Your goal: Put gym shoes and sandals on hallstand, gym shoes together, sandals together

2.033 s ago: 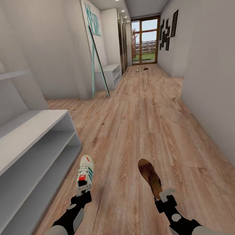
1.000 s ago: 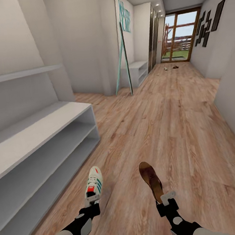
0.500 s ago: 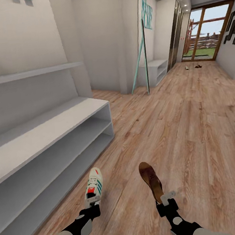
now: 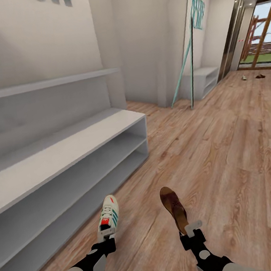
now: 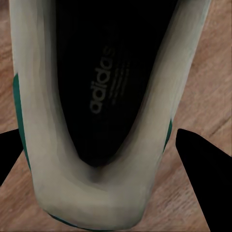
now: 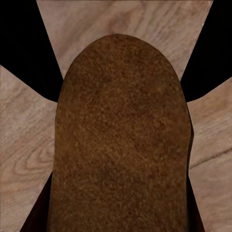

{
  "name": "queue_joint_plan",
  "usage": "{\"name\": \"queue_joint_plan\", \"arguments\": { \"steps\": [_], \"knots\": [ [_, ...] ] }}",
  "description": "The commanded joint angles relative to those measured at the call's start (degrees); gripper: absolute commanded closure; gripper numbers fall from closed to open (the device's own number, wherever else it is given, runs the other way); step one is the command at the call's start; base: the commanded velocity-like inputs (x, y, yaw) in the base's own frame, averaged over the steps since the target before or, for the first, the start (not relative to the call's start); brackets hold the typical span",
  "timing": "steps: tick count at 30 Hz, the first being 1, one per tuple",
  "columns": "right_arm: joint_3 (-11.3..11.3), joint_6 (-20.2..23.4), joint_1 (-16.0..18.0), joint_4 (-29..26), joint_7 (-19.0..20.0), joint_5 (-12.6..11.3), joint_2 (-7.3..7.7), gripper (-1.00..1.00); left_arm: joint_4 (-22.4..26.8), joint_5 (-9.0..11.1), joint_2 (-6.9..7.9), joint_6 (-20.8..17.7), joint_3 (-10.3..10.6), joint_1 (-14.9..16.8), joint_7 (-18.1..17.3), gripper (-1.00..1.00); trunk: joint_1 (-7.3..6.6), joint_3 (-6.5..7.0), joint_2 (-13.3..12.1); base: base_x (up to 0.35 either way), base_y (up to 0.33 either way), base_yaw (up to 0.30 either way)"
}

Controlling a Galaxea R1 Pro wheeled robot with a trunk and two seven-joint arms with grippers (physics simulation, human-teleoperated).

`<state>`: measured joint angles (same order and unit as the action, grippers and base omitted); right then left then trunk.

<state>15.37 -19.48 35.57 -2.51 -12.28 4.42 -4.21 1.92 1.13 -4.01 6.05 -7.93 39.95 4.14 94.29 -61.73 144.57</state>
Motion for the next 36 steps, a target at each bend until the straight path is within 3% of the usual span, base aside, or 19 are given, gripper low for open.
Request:
{"name": "queue_joint_plan", "arguments": {
  "steps": [1, 36],
  "knots": [
    [0.19, -0.04, 0.03, 0.04, -0.47, 0.50, -0.04, 1.00, -0.07, 0.10, -0.01, 0.20, -0.27, 0.05, 0.11, 1.00, -0.01, -0.05, 0.02, 0.000, 0.000, 0.300],
    [0.19, -0.04, 0.03, 0.11, -0.46, 0.42, -0.36, 1.00, 0.01, 0.28, -0.29, 0.21, -0.24, 0.05, 0.08, 1.00, -0.01, -0.05, 0.02, 0.000, 0.000, 0.300]
  ]
}}
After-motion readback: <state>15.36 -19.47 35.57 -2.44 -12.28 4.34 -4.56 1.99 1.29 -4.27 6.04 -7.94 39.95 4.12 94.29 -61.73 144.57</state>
